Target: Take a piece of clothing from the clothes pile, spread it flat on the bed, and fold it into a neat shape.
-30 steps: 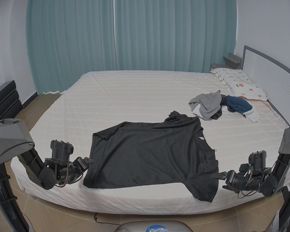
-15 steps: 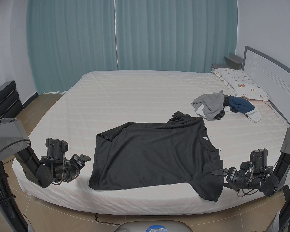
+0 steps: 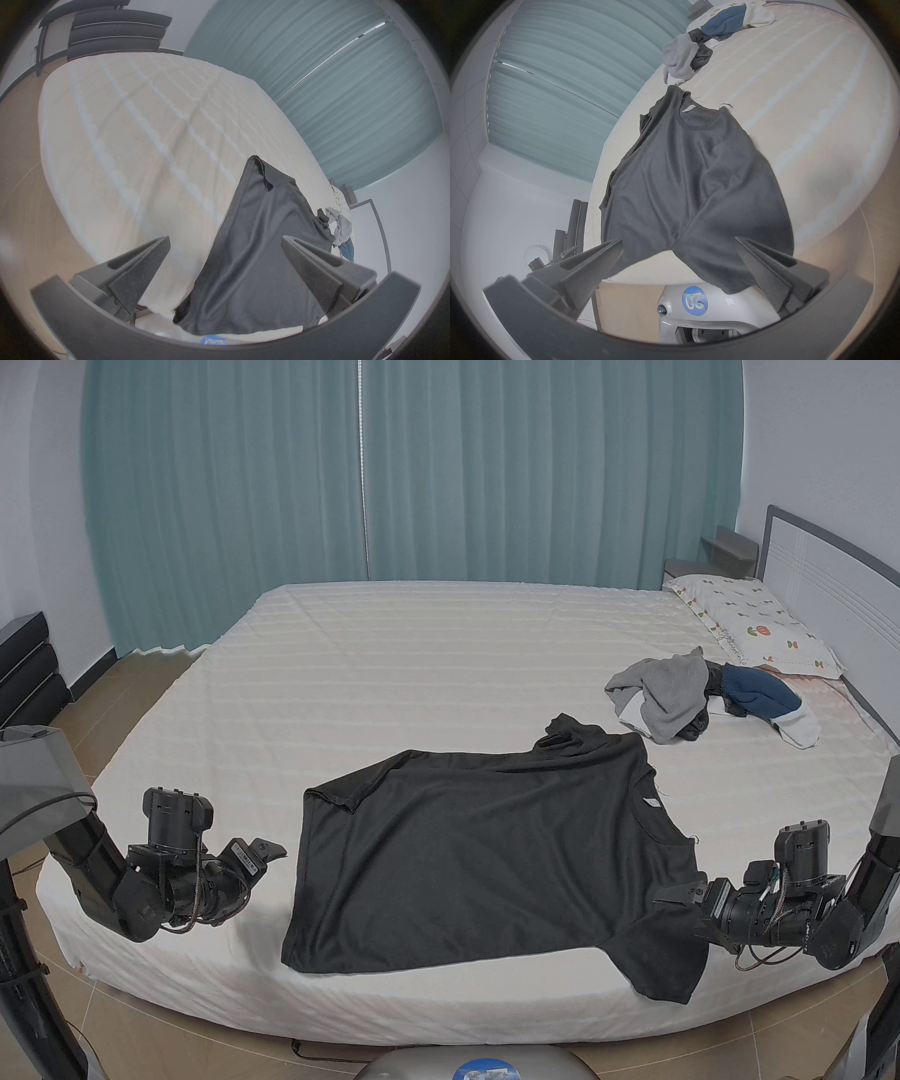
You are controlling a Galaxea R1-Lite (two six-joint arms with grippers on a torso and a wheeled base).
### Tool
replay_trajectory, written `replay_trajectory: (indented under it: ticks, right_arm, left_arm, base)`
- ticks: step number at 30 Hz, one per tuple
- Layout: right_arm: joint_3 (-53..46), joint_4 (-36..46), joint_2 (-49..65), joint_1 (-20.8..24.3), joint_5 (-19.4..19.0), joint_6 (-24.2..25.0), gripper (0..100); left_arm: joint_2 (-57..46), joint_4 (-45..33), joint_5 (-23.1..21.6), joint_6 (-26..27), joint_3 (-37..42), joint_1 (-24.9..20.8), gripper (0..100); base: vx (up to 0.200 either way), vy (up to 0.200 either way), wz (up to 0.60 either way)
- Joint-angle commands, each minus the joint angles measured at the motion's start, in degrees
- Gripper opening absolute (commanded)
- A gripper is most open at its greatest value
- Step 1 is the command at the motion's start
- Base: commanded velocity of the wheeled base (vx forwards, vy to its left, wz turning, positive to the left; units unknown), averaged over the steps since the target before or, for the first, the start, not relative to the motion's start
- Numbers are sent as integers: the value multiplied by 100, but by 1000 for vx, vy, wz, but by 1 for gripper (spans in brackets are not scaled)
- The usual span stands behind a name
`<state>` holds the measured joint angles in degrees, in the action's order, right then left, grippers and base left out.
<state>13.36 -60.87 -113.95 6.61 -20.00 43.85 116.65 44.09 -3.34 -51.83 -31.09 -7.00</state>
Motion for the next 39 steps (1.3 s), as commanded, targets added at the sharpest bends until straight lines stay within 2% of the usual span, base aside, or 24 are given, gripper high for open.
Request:
replay_trajectory:
  ticks: [1,5,18,20,25,39]
  right_arm:
    - [0,5,-22,-2,-3,1,100]
    - [0,-4,-40,7,-3,1,100]
    - [0,-4,-40,7,-3,1,100]
    - [0,5,-40,7,-3,1,100]
    - [0,-4,-40,16,-3,1,100]
    - [0,5,-40,95,-3,1,100]
  left_arm:
    - [68,3,0,-152,-64,-12,100]
    - [95,3,0,-415,-170,-3,100]
    - [130,3,-9,-450,-187,-39,100]
    - [121,3,-9,-609,-205,-100,100]
    - [130,3,-9,-617,-205,-135,100]
    - [130,3,-9,-617,-205,-206,100]
  base:
    - [0,0,0]
    - [0,0,0]
    - [0,0,0]
    - [0,-100,0]
    - [0,-200,0]
    - [0,0,0]
